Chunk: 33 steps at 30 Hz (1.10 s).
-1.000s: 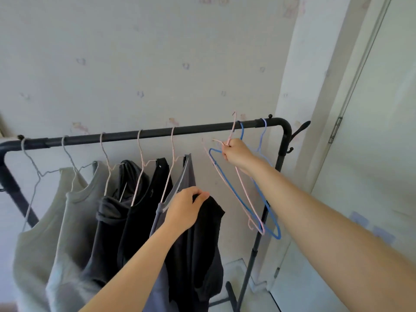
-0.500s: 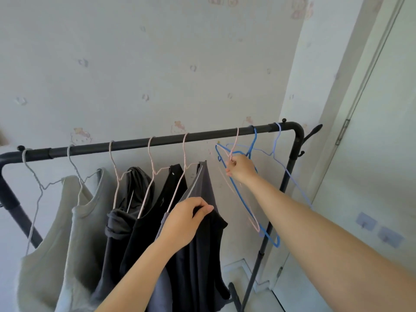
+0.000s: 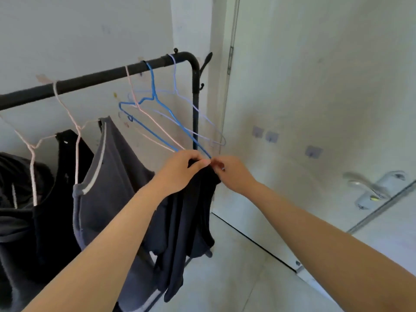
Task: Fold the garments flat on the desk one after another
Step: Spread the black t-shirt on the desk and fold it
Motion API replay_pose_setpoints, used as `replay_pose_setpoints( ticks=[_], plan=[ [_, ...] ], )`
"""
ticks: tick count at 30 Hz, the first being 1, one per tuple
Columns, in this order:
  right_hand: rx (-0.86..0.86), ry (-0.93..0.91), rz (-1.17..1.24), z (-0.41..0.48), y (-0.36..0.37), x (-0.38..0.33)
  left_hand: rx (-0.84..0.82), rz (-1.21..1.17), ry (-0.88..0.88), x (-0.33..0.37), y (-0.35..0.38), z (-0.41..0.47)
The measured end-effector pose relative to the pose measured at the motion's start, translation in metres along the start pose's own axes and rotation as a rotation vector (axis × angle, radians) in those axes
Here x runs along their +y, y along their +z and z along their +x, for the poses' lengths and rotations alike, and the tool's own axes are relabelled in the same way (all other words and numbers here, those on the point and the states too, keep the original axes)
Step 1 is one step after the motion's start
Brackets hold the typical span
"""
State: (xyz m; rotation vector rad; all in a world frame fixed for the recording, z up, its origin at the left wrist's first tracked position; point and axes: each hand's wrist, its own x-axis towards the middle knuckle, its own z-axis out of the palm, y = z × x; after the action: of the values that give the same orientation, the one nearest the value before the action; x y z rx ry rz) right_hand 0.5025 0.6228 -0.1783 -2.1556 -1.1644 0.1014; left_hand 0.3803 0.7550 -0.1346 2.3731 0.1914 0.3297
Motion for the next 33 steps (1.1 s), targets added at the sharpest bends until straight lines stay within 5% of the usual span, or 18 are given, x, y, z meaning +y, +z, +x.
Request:
replay_pose_setpoints(
  ticks=[5, 8, 10, 18, 24, 27, 33],
  plan=[
    [-0.083, 0.418, 0.078, -0.104, -0.022, 0.065, -0.013, -0.008, 0.113, 0.063, 0.034, -0.004],
    [-0.405, 0.556, -0.015, -0.193, -0.02, 0.096, 0.003, -0.019, 0.169, 0.111, 0.058, -0.016],
    [-0.444, 0.636, -0.003, -0.255, -0.012, 0.109, 0.012, -0.039, 0.202, 0.146, 0.082, -0.026],
    [0.269, 0.767, 0.306, -0.403, -0.014, 0.109, -0.028, -0.132, 0.34, 0.271, 0.185, -0.08],
    [0.883, 1.096, 0.654, -0.543, -0.083, 0.128, -0.135, -0.166, 0.436, 0.351, 0.252, -0.113],
    [1.075, 1.21, 0.563, -0.624, -0.128, 0.135, -0.252, -0.133, 0.469, 0.364, 0.28, -0.122],
    [1.304, 1.236, 0.011, -0.764, -0.205, 0.119, -0.585, -0.083, 0.494, 0.37, 0.367, -0.147]
  ],
)
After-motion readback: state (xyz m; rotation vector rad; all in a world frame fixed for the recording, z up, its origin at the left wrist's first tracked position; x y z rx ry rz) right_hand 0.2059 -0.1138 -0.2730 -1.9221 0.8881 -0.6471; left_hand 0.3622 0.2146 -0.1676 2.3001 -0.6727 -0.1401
